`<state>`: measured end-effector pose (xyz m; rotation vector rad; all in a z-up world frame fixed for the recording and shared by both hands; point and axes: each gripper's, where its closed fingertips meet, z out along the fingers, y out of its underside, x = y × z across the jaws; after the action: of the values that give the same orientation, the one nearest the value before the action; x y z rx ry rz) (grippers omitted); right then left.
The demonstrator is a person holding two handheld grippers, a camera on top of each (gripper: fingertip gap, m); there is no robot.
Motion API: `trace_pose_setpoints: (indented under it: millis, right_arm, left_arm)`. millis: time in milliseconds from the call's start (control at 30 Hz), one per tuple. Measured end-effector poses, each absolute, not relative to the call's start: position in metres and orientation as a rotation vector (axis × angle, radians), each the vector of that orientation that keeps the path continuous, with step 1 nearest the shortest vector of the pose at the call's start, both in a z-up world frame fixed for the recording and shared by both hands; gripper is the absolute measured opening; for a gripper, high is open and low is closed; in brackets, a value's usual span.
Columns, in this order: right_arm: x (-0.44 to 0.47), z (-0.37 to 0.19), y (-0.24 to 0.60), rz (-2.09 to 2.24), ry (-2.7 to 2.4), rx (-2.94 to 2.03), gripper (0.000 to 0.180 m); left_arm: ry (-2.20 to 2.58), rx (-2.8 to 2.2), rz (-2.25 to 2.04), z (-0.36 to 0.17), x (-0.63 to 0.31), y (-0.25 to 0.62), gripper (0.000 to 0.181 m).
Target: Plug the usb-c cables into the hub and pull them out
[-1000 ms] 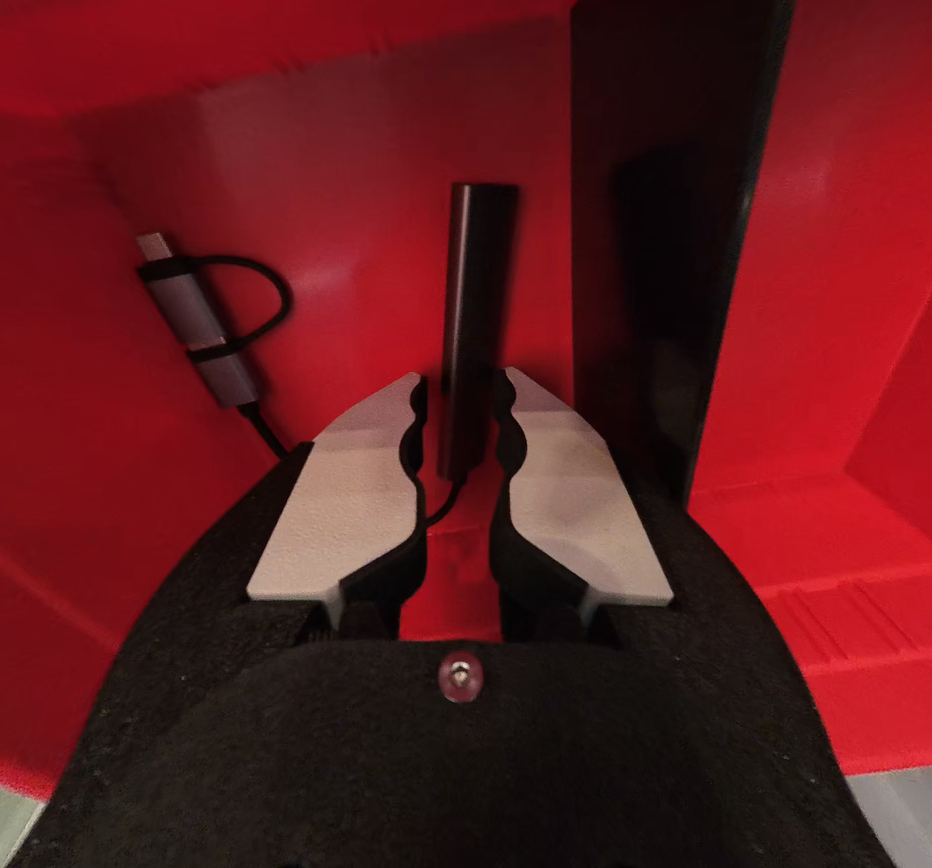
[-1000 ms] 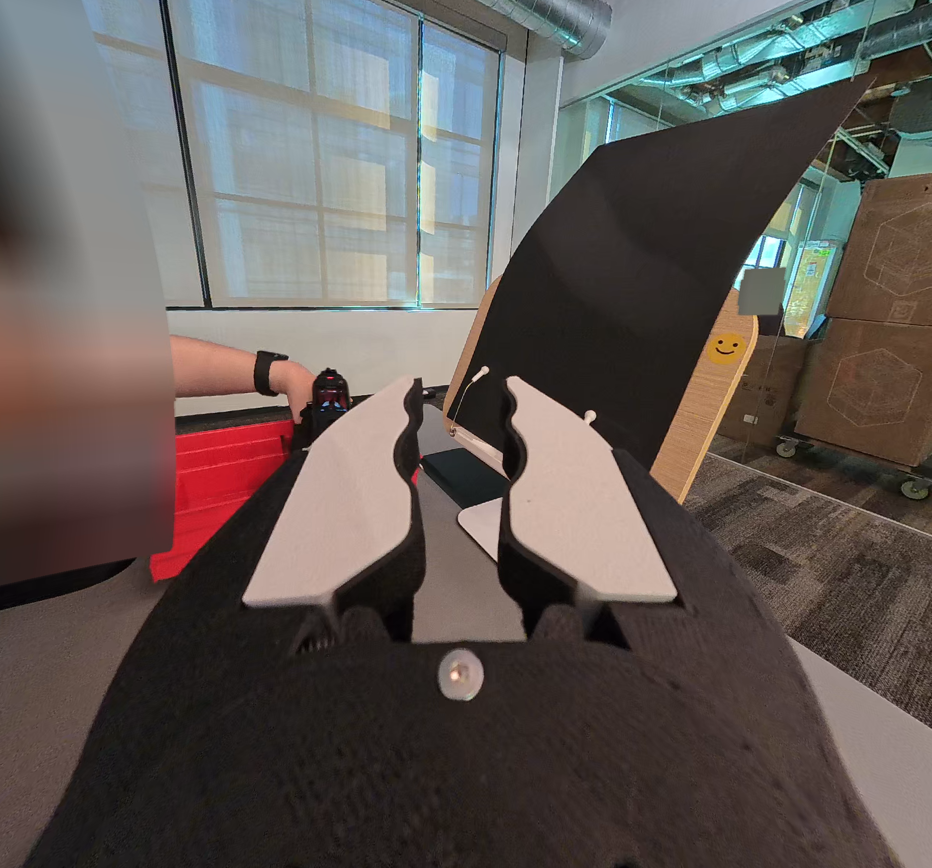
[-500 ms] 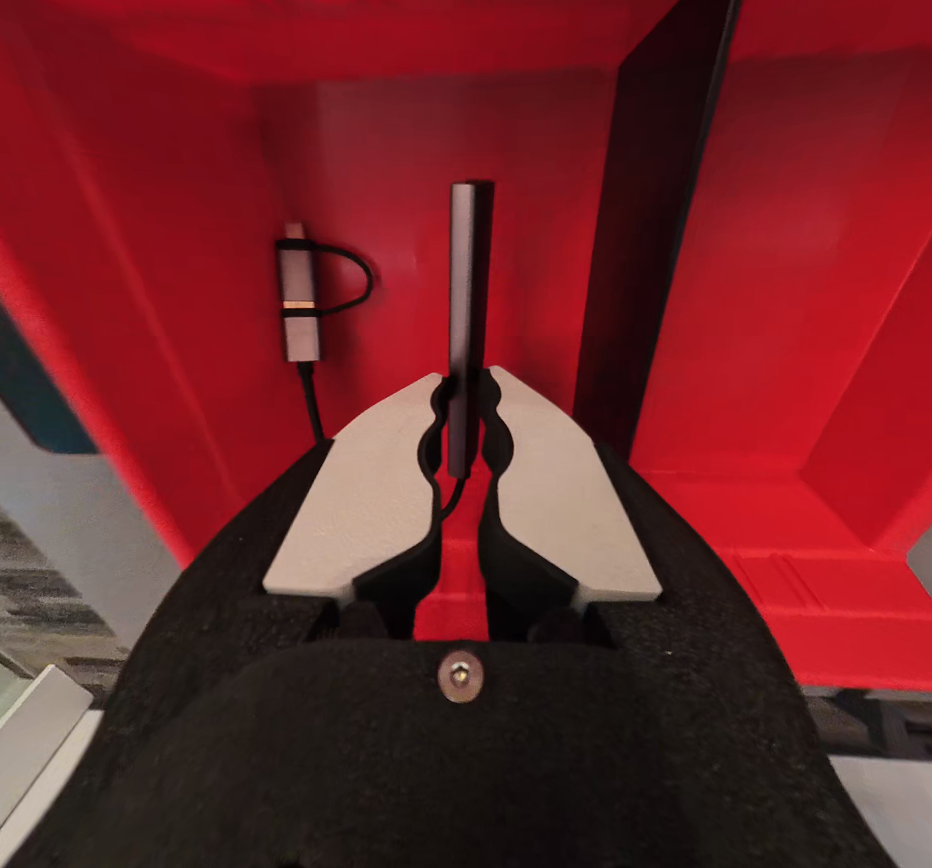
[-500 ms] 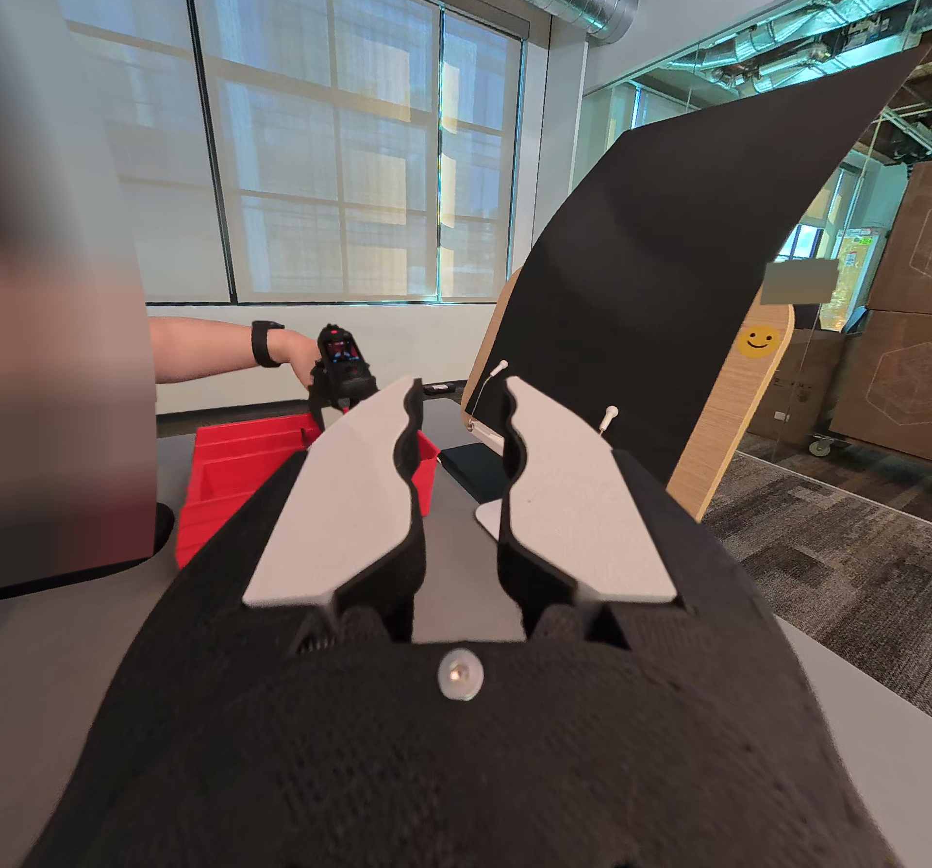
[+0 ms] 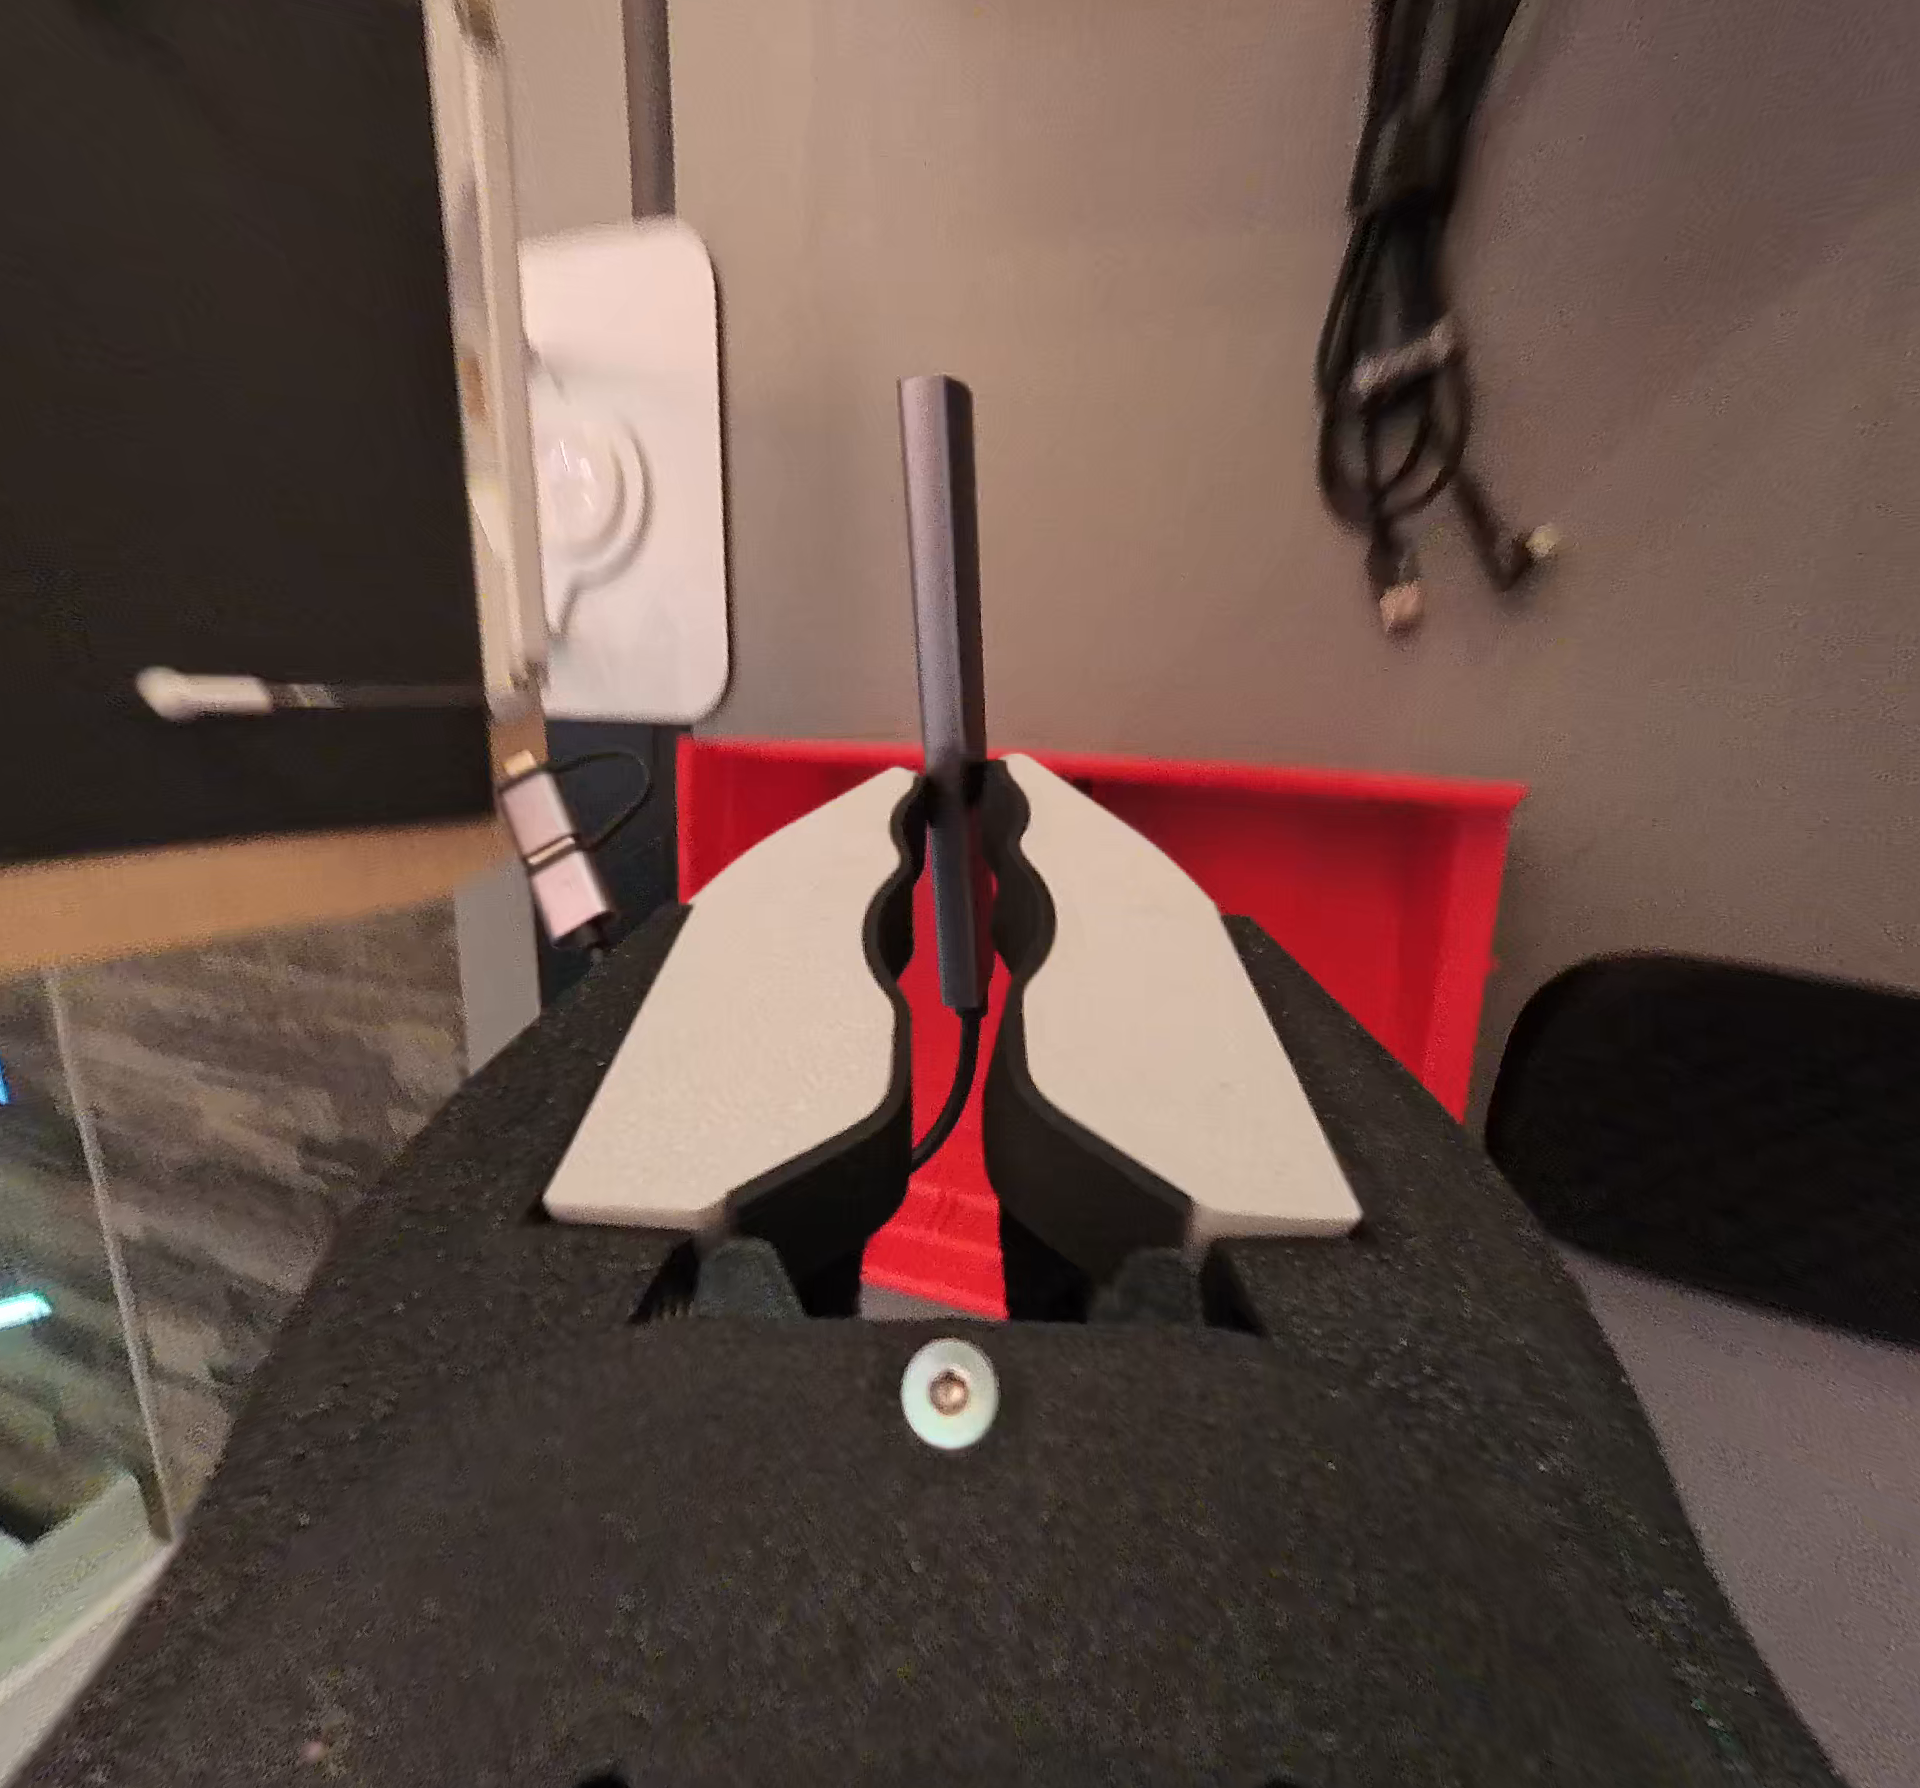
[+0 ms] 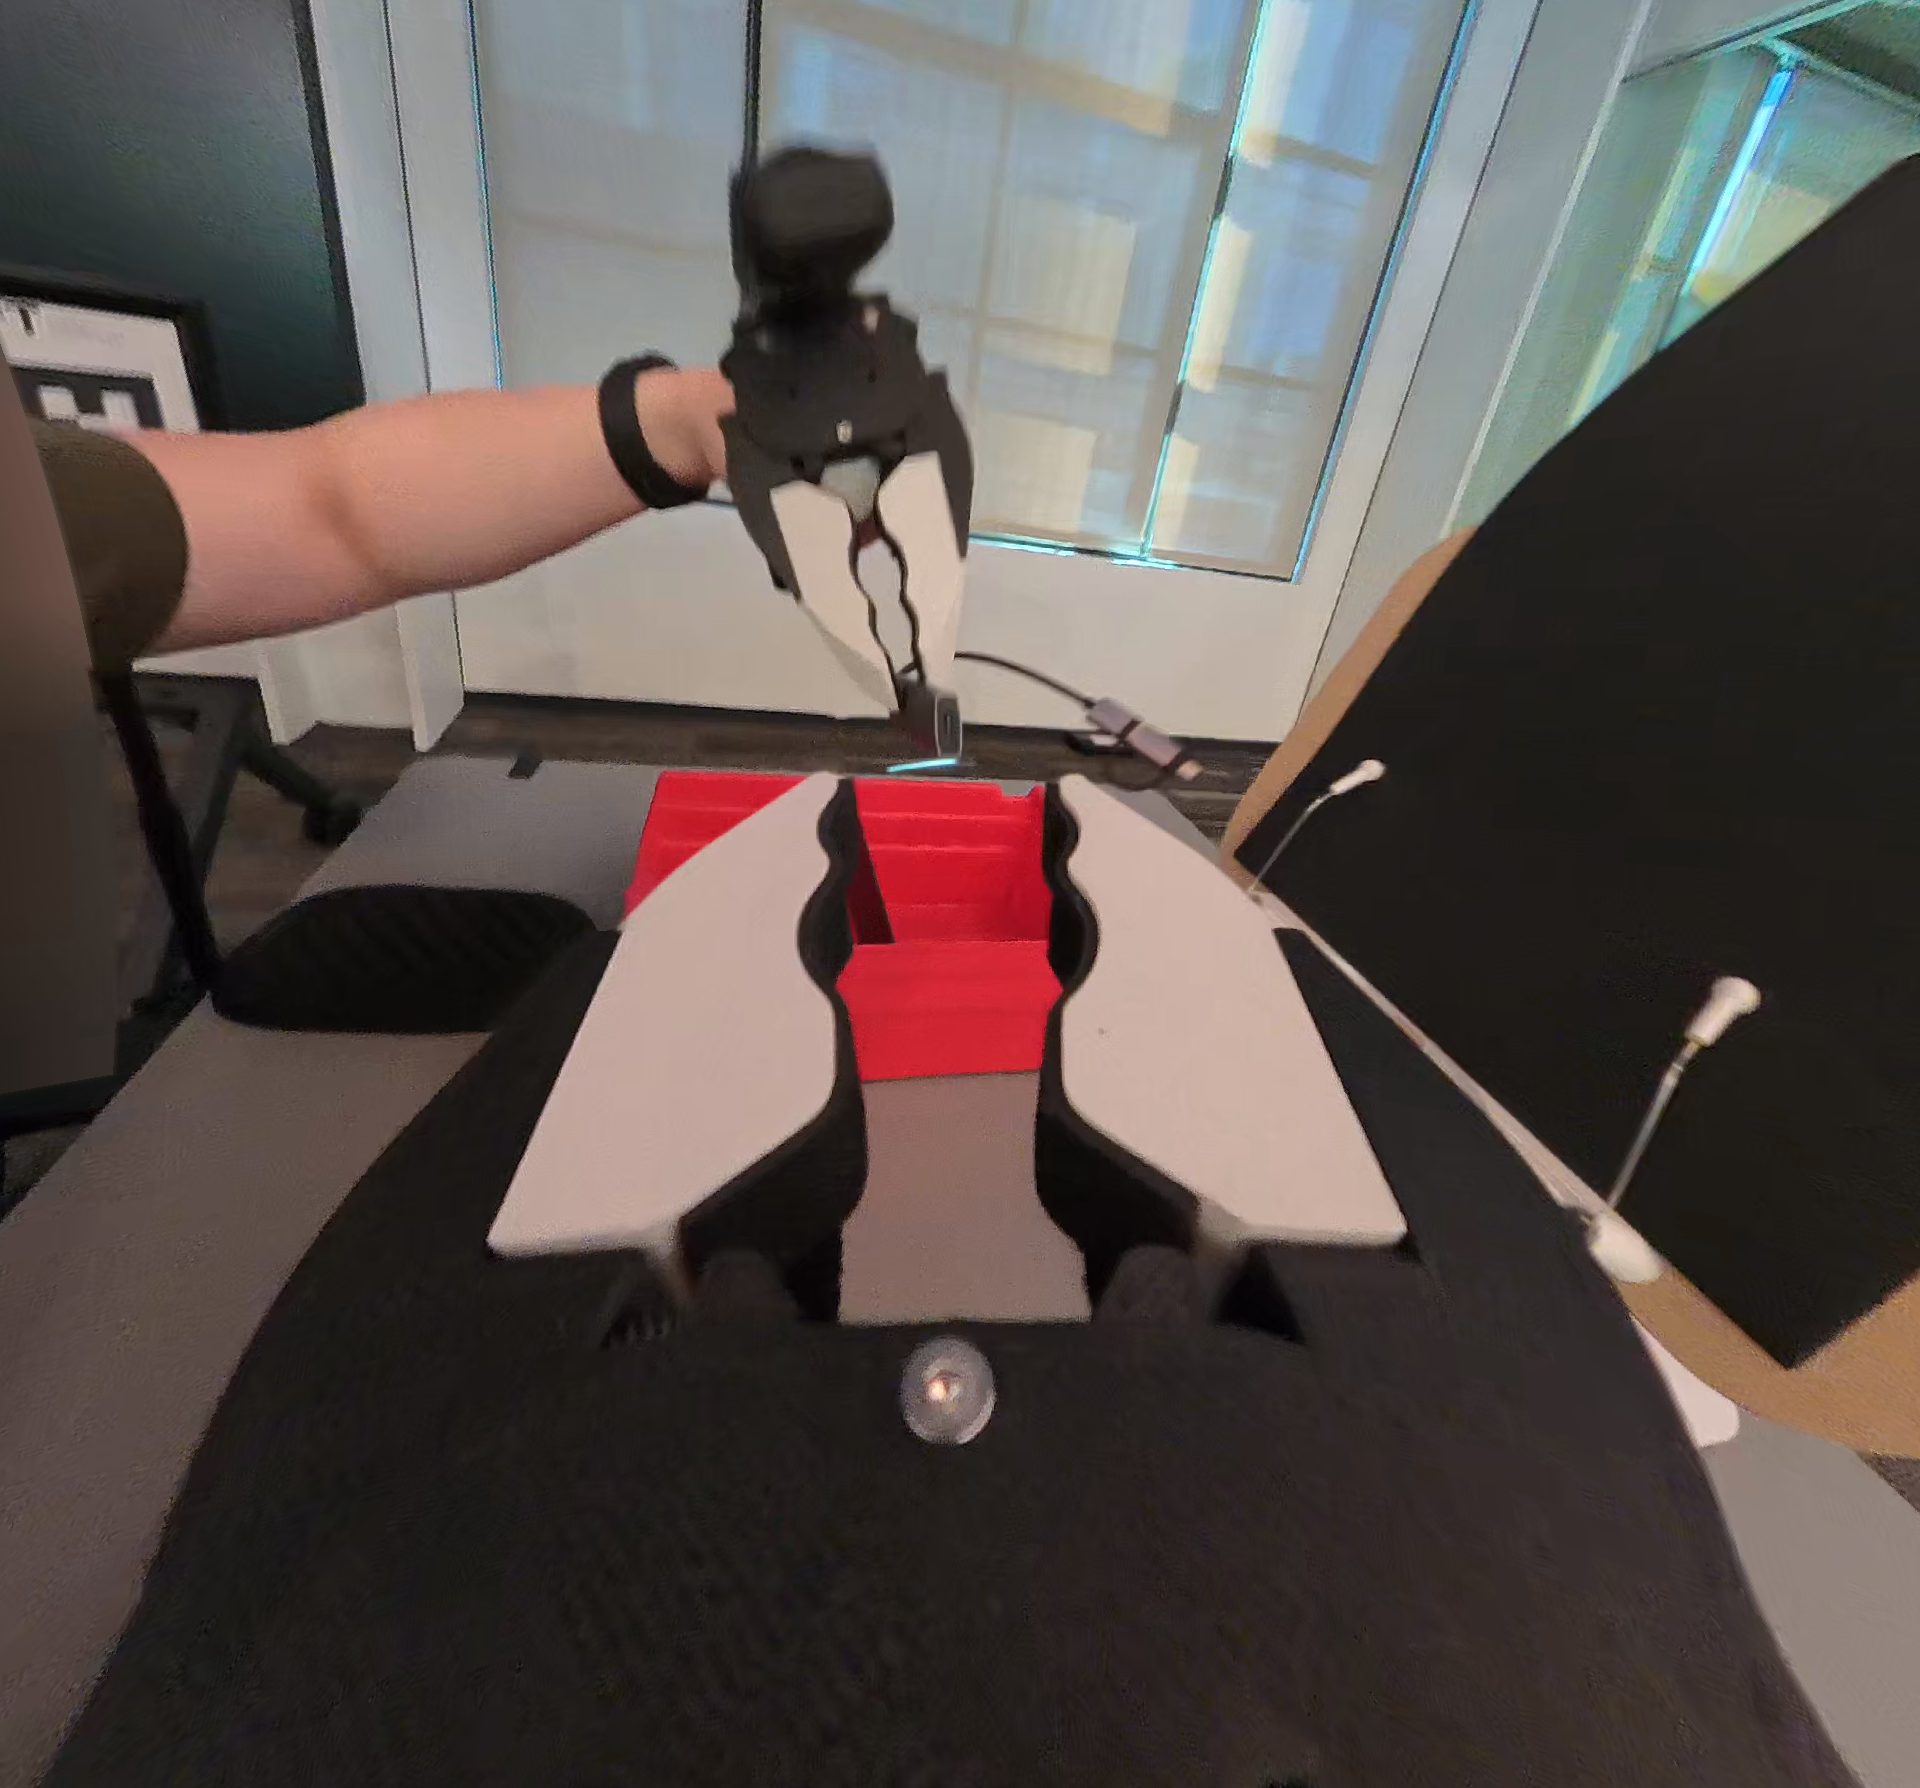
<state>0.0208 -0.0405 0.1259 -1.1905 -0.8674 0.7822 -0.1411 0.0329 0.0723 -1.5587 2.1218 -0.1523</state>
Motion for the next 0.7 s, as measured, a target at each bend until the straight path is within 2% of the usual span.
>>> trace_pose_setpoints:
  millis: [300,333,400,533,700]
  right_arm:
    - [-0.024,0.135,-0.069,0.800,-0.897,-1.124,0.049]
    - [-0.023,0.137,-0.068,0.771,-0.881,-1.119,0.046]
    - [-0.019,0.138,-0.071,0.723,-0.913,-1.088,0.011]
    - [-0.013,0.130,-0.072,0.580,-1.028,-1.109,0.011]
    - [-0.019,0.120,-0.079,0.480,-1.166,-1.092,0.011]
  left_arm:
    - [2.011,-1.291,-0.253,0.118,-0.044,-0.052,0.009]
    - [2.004,-1.281,-0.284,0.117,-0.036,-0.059,0.009]
    - [1.980,-1.267,-0.322,0.112,-0.024,-0.068,0.009]
    - [1.817,-1.248,-0.336,0.105,-0.014,-0.069,0.011]
    - [1.651,-1.185,-0.346,0.085,-0.004,-0.073,0.044]
